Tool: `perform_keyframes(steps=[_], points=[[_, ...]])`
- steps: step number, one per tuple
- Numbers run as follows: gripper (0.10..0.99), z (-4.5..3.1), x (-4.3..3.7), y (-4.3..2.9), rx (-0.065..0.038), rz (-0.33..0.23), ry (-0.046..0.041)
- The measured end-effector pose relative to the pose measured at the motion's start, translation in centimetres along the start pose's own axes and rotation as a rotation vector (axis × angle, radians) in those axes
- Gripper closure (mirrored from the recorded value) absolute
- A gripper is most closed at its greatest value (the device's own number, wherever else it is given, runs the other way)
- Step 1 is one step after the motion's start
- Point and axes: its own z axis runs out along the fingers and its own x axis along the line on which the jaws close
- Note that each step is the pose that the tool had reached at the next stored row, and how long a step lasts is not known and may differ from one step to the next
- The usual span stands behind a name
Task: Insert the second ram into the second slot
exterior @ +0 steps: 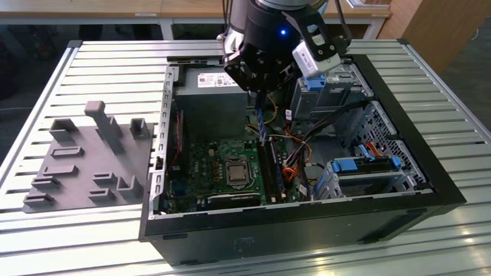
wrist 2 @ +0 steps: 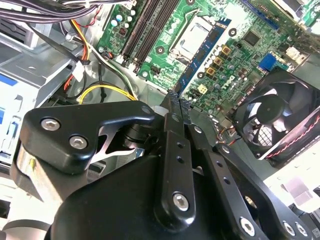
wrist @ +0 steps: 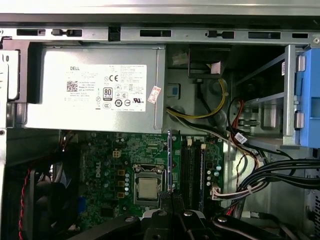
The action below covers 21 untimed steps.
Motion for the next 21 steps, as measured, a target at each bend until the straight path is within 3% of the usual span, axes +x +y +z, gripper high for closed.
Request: perform_keyframes(steps=[21], points=[[0.973, 0.48, -0.02, -0.02, 0.0, 0.0, -0.0002]])
